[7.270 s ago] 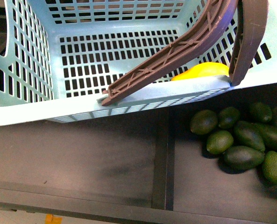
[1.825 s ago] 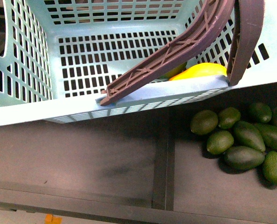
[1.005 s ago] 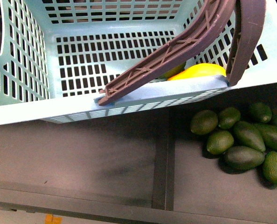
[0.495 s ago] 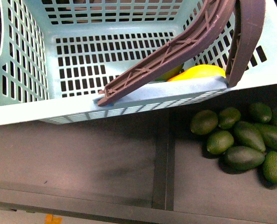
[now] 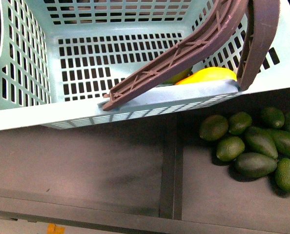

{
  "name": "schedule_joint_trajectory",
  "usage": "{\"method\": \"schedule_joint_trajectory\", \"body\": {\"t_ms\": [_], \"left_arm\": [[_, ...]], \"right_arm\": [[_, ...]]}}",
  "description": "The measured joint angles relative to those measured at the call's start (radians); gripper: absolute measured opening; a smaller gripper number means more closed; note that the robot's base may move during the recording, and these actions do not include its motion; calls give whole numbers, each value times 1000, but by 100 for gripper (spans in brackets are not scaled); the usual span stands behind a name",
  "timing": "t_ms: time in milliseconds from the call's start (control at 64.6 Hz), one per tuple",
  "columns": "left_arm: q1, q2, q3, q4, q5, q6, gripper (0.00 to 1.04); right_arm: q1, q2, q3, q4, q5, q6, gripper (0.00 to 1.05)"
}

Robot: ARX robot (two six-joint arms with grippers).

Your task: Pick mango and avocado into basket

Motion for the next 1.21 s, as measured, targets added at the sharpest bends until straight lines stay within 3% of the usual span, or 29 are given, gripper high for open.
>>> {"method": "schedule_joint_trajectory", "body": {"t_ms": [356,572,681,851,913,1083,1129,1207], "left_arm": [[0,0,0,0,0,0,14],[0,0,0,0,0,0,14],[0,0,0,0,0,0,14],[0,0,0,0,0,0,14],[0,0,0,0,0,0,14],[0,0,0,0,-1,-1,14],[-10,0,-4,16,-100,-43,14],[-23,0,-23,56,-359,-240,14]], "right_arm": [[0,-3,0,-1,0,0,2],[0,-3,0,-1,0,0,38],[0,-3,0,-1,0,0,64],[0,-3,0,-1,0,0,91],[0,-3,0,-1,0,0,98],[0,-3,0,-1,0,0,96],[0,-3,0,-1,0,0,96],[0,-3,0,-1,-1,0,96]]}}
